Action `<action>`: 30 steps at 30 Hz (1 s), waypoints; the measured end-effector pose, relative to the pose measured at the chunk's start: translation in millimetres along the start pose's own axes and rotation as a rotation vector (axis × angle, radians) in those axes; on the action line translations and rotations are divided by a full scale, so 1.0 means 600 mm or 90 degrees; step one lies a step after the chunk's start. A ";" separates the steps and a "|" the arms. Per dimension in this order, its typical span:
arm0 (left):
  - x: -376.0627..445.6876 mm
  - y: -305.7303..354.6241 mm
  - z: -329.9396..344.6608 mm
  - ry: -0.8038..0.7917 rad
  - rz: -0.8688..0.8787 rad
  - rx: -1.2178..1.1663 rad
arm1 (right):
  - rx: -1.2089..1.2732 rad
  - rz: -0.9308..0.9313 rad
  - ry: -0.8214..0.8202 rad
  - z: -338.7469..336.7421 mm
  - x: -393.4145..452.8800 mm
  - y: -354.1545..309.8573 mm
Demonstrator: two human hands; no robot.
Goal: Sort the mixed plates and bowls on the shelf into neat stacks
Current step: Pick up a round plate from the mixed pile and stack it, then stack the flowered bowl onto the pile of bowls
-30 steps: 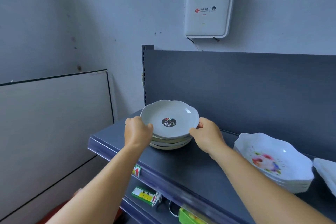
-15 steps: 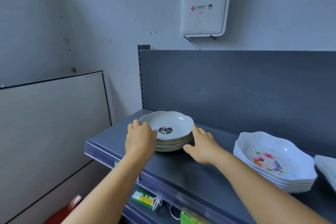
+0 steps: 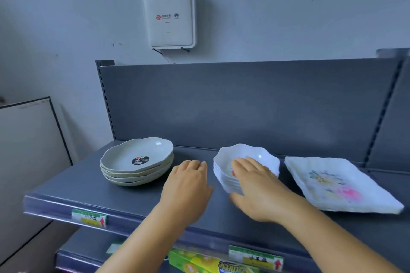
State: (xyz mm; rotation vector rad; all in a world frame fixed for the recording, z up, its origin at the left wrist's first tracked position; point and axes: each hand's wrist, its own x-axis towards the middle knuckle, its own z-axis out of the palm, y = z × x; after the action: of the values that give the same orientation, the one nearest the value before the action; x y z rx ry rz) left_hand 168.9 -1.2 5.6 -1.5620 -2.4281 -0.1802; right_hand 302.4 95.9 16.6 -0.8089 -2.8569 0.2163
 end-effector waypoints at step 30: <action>-0.018 0.782 0.007 -0.091 0.284 -0.119 | -0.040 0.367 -0.001 -0.125 -0.568 0.582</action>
State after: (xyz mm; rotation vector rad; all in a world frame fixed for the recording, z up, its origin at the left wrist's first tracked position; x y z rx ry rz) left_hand 598.4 186.5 -15.2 -2.2215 -2.1387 -0.2214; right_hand 779.9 216.5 -14.5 -1.6274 -2.5645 0.1935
